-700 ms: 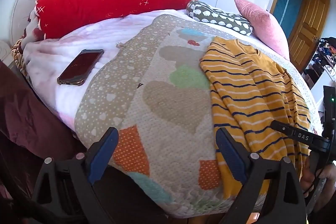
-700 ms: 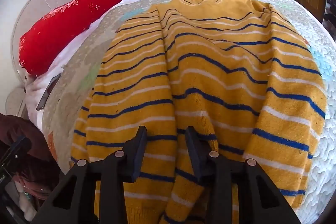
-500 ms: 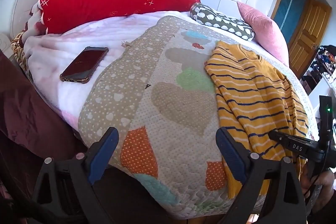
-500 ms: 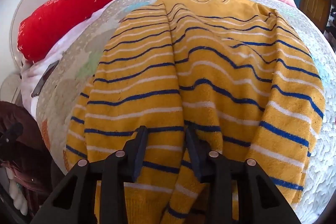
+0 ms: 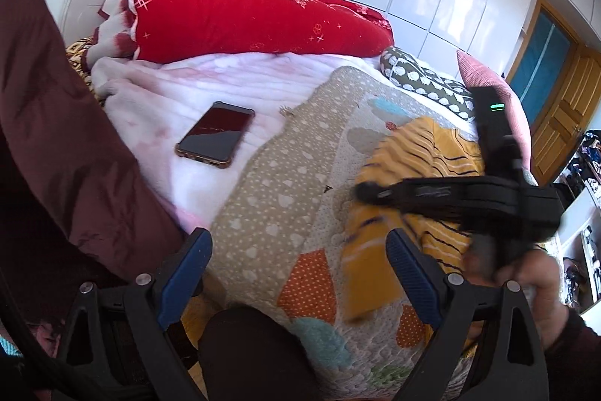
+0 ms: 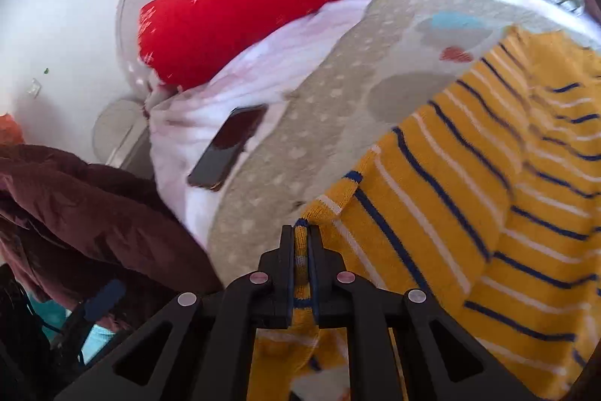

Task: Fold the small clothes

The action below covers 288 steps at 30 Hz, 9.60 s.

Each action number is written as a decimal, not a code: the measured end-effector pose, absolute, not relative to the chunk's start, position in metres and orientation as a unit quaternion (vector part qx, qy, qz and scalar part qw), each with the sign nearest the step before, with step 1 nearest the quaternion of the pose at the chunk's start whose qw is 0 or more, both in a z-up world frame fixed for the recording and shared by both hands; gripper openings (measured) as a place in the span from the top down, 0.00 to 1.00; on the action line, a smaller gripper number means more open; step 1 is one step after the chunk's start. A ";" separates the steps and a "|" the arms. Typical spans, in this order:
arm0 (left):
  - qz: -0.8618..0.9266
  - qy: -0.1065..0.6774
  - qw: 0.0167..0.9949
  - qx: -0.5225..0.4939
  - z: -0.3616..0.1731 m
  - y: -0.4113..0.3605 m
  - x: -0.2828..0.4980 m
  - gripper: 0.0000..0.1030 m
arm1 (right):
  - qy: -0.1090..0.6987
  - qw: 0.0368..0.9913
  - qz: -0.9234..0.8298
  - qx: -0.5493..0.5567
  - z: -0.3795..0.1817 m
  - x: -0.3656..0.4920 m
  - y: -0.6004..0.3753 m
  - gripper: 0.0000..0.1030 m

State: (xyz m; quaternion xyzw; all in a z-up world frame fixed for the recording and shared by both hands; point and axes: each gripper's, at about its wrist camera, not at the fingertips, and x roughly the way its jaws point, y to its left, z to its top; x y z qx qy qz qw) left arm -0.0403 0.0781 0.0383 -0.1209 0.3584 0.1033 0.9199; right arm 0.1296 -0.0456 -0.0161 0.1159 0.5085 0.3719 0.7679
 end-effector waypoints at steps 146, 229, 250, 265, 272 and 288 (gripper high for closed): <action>-0.124 0.494 0.860 -0.023 -0.007 -0.127 0.033 0.43 | 0.354 0.829 -0.166 0.399 -0.058 -0.119 -0.536 0.26; -0.101 0.493 0.859 -0.090 -0.022 -0.077 0.041 0.39 | 0.400 0.911 0.022 0.097 0.024 0.070 -0.388 0.40; -0.073 0.520 0.851 0.013 -0.066 -0.160 0.266 0.36 | 0.411 0.885 -0.087 0.201 -0.002 0.242 -0.496 0.98; -0.075 0.518 0.852 0.012 -0.064 -0.159 0.267 0.35 | 0.445 0.888 0.009 0.112 -0.037 0.145 -0.471 0.49; -0.066 0.517 0.853 0.016 -0.065 -0.161 0.268 0.34 | 0.433 0.901 -0.011 0.006 -0.055 0.181 -0.426 0.39; -0.051 0.462 0.884 -0.040 -0.004 -0.080 0.219 0.38 | 0.401 0.909 -0.106 0.037 0.022 0.127 -0.448 0.11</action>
